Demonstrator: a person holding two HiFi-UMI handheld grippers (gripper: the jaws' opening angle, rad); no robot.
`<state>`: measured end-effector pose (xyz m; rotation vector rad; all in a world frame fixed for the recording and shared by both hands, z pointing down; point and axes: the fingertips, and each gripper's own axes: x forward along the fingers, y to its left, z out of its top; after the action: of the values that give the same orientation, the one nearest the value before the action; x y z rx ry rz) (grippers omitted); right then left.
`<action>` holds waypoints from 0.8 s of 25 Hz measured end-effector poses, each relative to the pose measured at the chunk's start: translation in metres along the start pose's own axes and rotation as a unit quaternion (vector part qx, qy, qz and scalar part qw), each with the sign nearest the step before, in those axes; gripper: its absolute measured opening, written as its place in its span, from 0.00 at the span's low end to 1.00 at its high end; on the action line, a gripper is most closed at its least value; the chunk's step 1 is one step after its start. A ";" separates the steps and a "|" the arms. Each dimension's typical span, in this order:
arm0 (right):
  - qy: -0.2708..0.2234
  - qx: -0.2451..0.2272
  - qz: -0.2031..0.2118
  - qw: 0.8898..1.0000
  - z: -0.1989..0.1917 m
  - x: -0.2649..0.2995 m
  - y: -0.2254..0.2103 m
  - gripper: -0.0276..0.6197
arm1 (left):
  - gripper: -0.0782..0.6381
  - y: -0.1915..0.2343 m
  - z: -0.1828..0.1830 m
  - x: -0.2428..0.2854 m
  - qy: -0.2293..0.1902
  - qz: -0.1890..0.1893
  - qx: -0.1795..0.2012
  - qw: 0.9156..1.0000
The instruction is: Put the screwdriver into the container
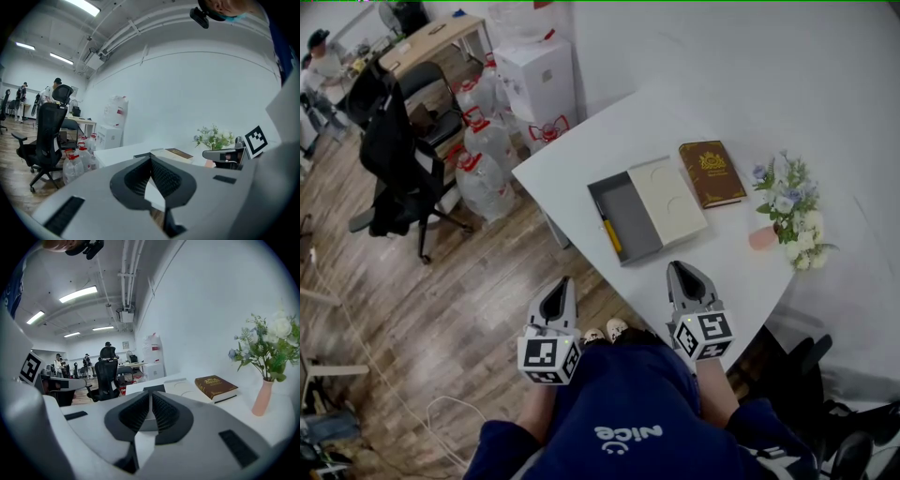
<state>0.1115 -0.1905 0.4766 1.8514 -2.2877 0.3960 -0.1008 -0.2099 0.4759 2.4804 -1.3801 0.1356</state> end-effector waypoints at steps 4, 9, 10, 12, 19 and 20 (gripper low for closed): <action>0.002 -0.013 -0.002 1.000 0.002 0.000 0.004 0.08 | 0.13 0.000 0.000 -0.001 -0.002 0.001 -0.003 1.000; 0.005 -0.031 0.005 1.000 0.001 0.004 0.011 0.08 | 0.13 -0.002 0.000 -0.003 -0.002 0.002 -0.001 1.000; 0.006 -0.032 0.006 0.999 -0.001 0.004 0.011 0.08 | 0.13 -0.002 -0.001 -0.004 -0.001 0.002 -0.002 1.000; 0.009 -0.034 0.007 0.999 -0.003 0.004 0.013 0.08 | 0.13 -0.003 -0.003 -0.005 0.001 0.002 -0.004 1.000; 0.016 -0.039 0.012 0.999 -0.006 0.005 0.019 0.08 | 0.13 0.000 -0.007 -0.011 0.001 0.006 -0.010 1.000; 0.017 -0.038 0.014 0.999 -0.007 0.006 0.021 0.08 | 0.13 0.000 -0.007 -0.012 0.001 0.007 -0.011 1.000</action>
<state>0.0897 -0.1895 0.4828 1.7663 -2.2751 0.3364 -0.1070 -0.1983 0.4802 2.4526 -1.3912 0.1247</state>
